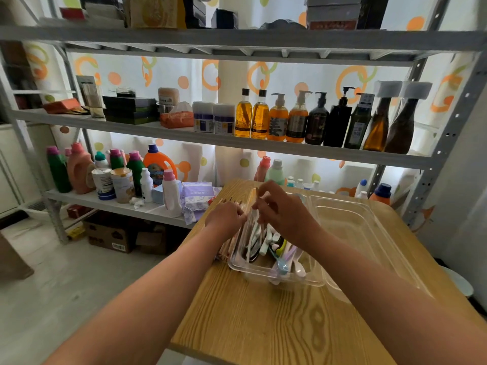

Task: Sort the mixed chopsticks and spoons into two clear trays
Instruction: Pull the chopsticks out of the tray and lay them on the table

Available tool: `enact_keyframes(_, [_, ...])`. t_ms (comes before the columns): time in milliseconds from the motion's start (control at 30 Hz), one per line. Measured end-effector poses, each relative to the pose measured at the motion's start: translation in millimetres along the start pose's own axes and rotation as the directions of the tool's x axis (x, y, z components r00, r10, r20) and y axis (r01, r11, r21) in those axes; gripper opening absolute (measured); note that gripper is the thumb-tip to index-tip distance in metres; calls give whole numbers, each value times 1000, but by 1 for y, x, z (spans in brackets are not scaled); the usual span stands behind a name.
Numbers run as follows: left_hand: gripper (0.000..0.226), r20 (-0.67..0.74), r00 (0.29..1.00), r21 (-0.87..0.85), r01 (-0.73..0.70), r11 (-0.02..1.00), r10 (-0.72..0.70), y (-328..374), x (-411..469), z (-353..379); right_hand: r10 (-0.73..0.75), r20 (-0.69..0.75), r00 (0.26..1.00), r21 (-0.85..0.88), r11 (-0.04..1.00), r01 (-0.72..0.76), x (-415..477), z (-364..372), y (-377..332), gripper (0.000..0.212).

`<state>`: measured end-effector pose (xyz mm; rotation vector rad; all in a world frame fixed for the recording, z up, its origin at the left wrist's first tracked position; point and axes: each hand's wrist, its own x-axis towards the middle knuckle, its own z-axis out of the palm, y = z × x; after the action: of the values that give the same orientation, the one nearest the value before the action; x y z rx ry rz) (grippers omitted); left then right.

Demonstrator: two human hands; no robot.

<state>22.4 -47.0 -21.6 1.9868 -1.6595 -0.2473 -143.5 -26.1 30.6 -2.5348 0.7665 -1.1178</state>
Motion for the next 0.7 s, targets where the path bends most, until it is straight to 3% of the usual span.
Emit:
enact_keyframes(133, [28, 0, 1000, 14, -5, 1000, 5, -1, -1, -2, 97, -50, 994, 53, 994, -95, 0, 3, 8, 24])
enact_keyframes(433, [34, -45, 998, -10, -42, 999, 41, -7, -2, -3, 325, 40, 945, -35, 945, -324, -7, 14, 37, 13])
enact_keyframes(567, [26, -214, 955, -245, -254, 936, 203, -3, -5, -11, 362, -139, 922, 146, 928, -343, 1, 11, 29, 14])
enact_keyframes(700, [20, -132, 931, -408, -365, 837, 341, 7, -10, -18, 452, -170, 875, 421, 837, -351, 13, 8, 18, 19])
